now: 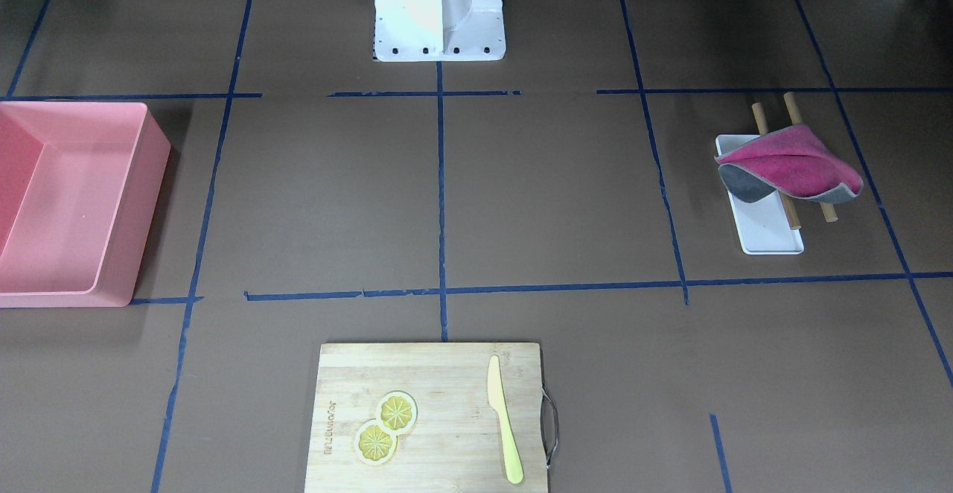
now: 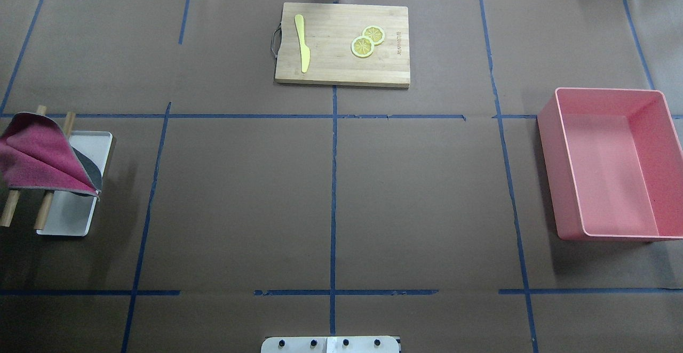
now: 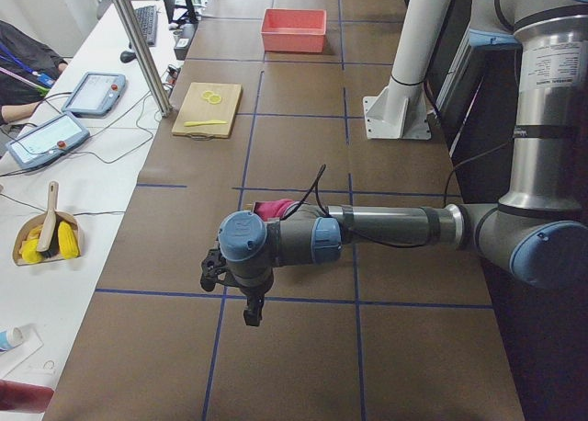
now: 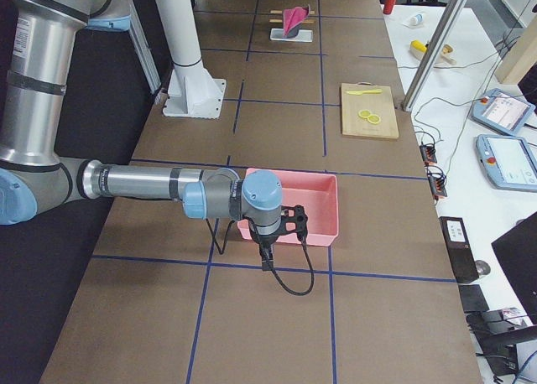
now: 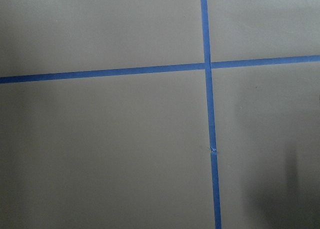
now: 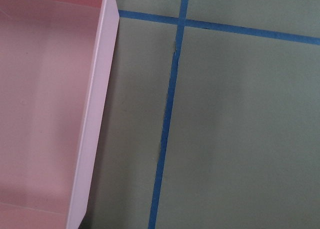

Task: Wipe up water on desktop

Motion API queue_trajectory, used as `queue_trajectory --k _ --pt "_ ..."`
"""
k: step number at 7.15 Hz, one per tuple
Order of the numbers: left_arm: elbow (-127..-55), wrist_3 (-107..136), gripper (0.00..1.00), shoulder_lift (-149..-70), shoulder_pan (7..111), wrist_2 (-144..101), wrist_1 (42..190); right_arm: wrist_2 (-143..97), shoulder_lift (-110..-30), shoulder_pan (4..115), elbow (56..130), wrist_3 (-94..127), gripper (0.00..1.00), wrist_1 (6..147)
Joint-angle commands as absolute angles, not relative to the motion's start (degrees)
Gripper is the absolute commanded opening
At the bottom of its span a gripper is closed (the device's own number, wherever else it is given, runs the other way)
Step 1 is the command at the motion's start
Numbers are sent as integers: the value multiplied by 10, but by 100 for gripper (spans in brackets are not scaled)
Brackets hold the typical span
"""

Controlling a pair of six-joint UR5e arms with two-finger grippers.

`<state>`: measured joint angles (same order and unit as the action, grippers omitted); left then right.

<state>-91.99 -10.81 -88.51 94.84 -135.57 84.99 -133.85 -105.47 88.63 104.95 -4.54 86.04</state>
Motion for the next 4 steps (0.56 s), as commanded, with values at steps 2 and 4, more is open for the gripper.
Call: queue_trajectory --k 2,4 --pt "-918 -108 100 -885 940 -1357 851 -1339 -1055 883 1049 -46 100 860" --pt "-923 -109 100 -885 936 -1356 850 -1339 -1054 883 1050 -46 100 860"
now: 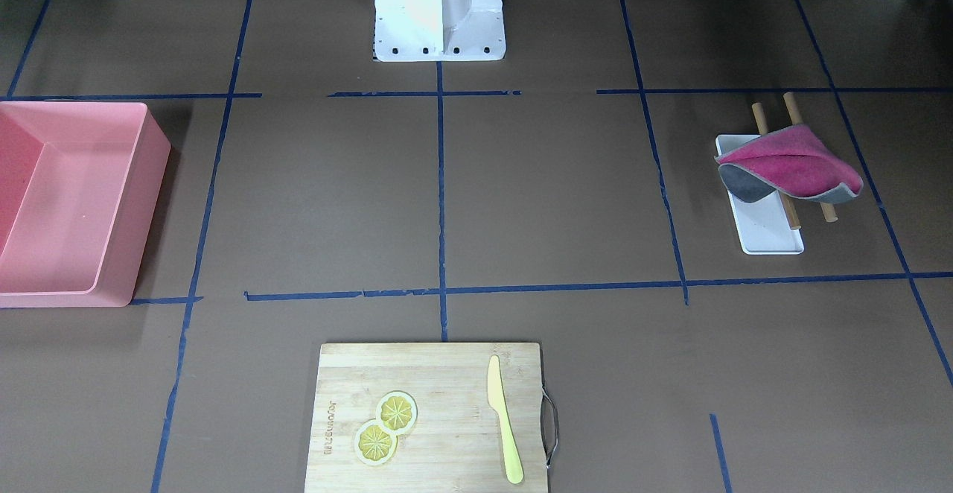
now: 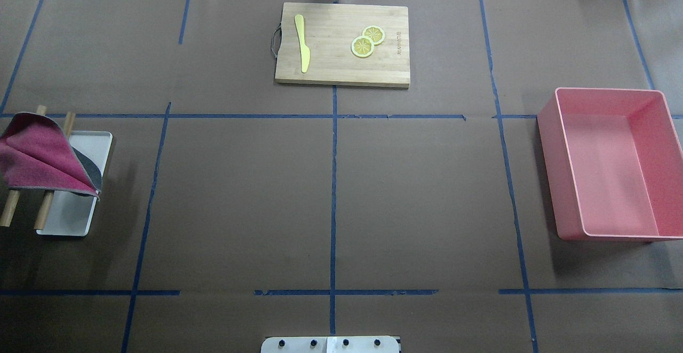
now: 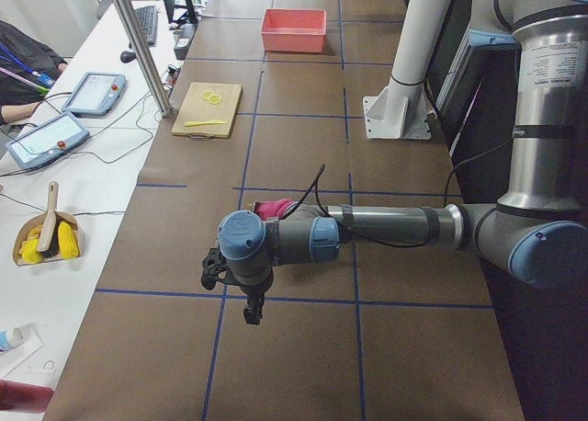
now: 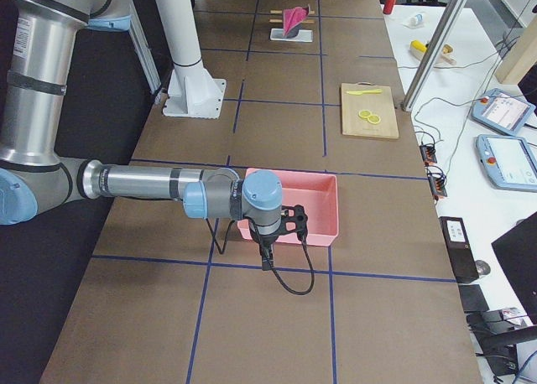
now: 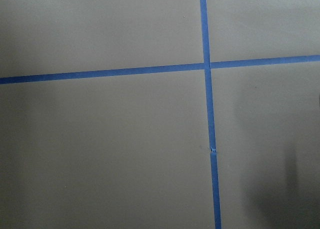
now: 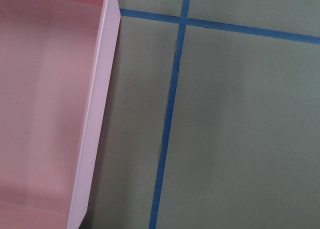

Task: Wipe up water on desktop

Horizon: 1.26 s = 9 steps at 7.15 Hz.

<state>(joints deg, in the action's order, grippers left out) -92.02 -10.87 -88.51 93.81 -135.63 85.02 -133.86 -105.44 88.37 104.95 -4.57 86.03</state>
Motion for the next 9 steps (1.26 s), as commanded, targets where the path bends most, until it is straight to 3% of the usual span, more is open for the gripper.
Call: queue_trajectory --k 1,3,7,9 --pt "-922 -106 100 -893 933 -1354 853 -1339 -1054 883 1050 -45 100 860" --pt "-916 -102 100 -910 929 -1358 951 -1338 -1048 882 1050 -45 100 860" --pt "-936 -89 100 -907 898 -1362 982 -1339 -1040 880 1050 -42 100 860" --pt "-954 88 100 -929 834 -1356 1035 -1339 -1039 879 1049 -43 100 860"
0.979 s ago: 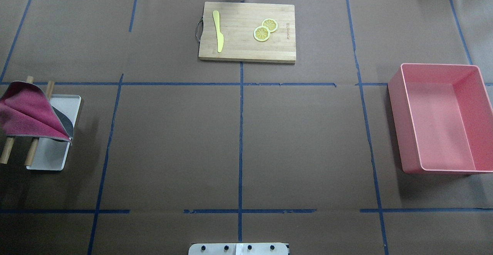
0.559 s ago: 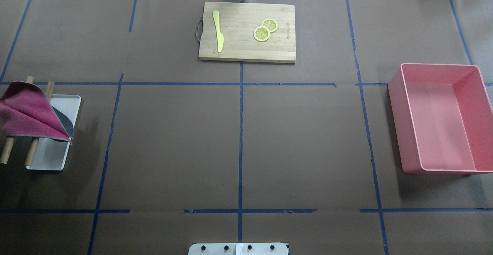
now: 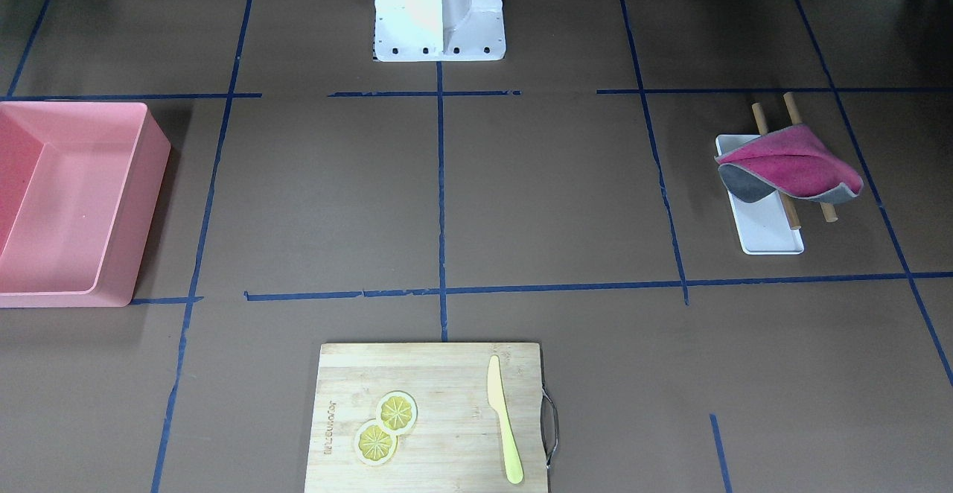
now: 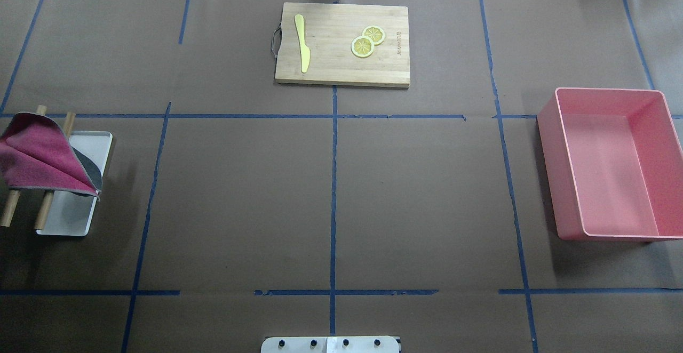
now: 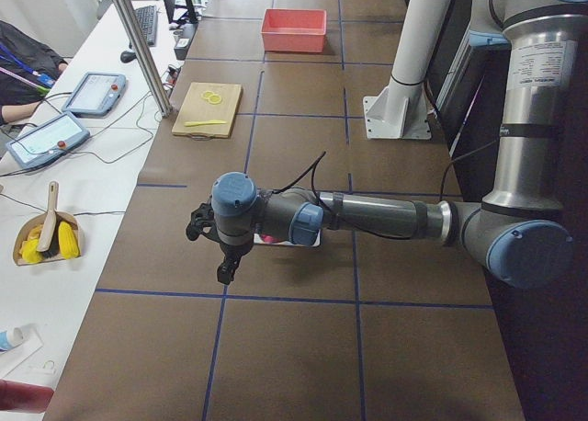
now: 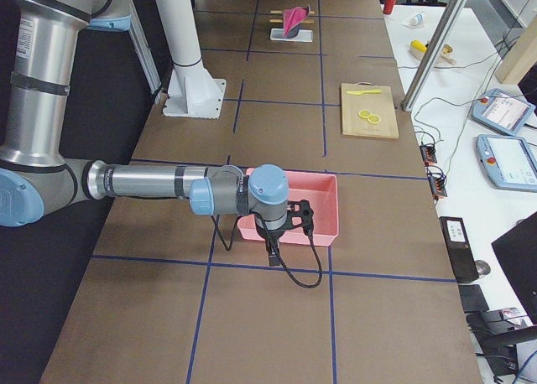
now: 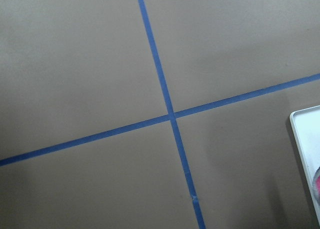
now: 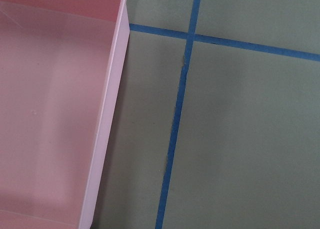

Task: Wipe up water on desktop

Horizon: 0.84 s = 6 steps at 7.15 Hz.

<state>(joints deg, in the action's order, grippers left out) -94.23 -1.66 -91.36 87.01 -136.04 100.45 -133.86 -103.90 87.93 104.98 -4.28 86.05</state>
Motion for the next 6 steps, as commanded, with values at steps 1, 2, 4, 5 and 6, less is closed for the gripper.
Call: queue_trajectory --k 1,2,4,5,6 --pt "-964 154 100 -935 805 -1356 1049 -1339 -1039 879 1049 -43 100 860" --pt "-983 217 100 -935 770 -1355 1058 -1339 -1039 879 1048 -43 100 860" --pt "-1011 305 100 -930 720 -1354 1071 -1339 -1039 879 1047 -43 100 860" --pt "-1015 337 100 -931 700 -1346 1072 -1339 -1039 879 1046 -43 100 861" --pt "-1017 351 100 -929 686 -1324 1079 -1339 -1039 879 1046 -43 100 861"
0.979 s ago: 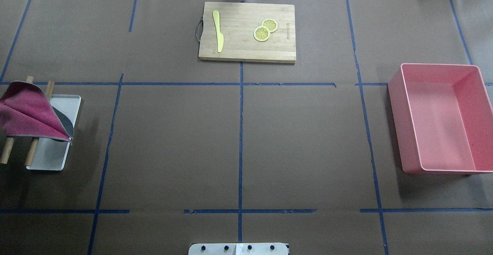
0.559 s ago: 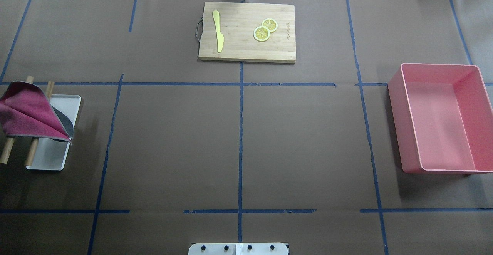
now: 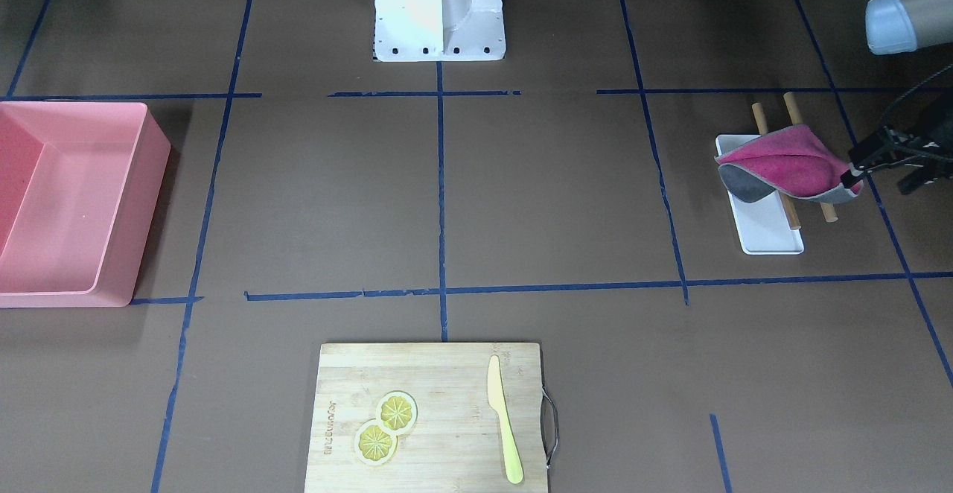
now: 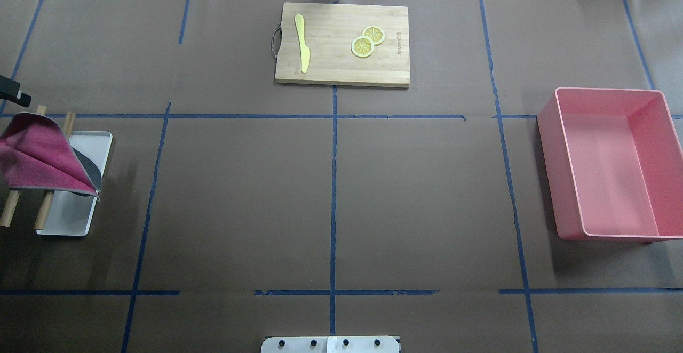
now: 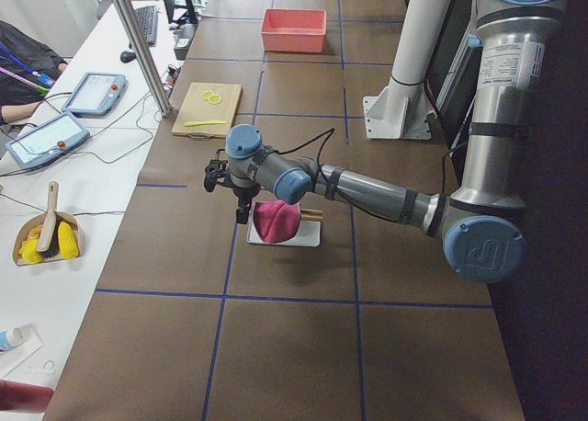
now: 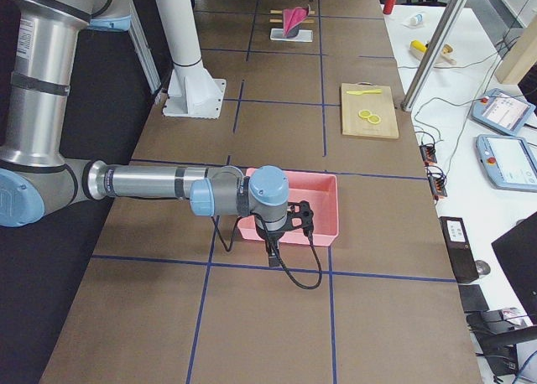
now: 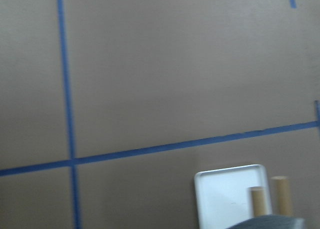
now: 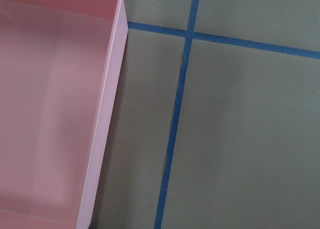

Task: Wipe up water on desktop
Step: 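Reach the left gripper down and grasp the grey-pink cloth on the white tray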

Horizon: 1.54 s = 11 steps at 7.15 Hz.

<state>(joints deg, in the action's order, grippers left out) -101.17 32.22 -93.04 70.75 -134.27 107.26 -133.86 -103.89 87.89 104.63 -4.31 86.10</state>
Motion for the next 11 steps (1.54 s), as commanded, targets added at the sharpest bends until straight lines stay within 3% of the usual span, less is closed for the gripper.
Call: queue_trajectory --k 1,2,3,4,5,6,9,11 --pt "-1016 355 100 -928 676 -1319 1079 -1339 -1039 879 1046 -43 100 861" --pt "-1016 353 100 -928 672 -1318 1079 -1338 -1039 879 1046 -43 100 861" --pt "-1015 352 93 -928 670 -1318 1079 -1338 -1039 879 1046 -44 100 861" --pt "-1014 353 69 -928 669 -1318 1079 -1338 -1039 879 1042 -44 100 860" --pt "-1013 354 33 -928 669 -1318 1079 -1338 -1039 879 1042 -44 100 860" --pt "-1013 354 8 -927 669 -1318 1078 -1338 -1039 879 1042 -44 100 860" --pt "-1015 352 0 -927 670 -1318 1079 -1338 -1039 879 1042 -44 100 860" --pt "-1022 352 0 -927 670 -1319 1078 -1338 -1039 879 1042 -43 100 860"
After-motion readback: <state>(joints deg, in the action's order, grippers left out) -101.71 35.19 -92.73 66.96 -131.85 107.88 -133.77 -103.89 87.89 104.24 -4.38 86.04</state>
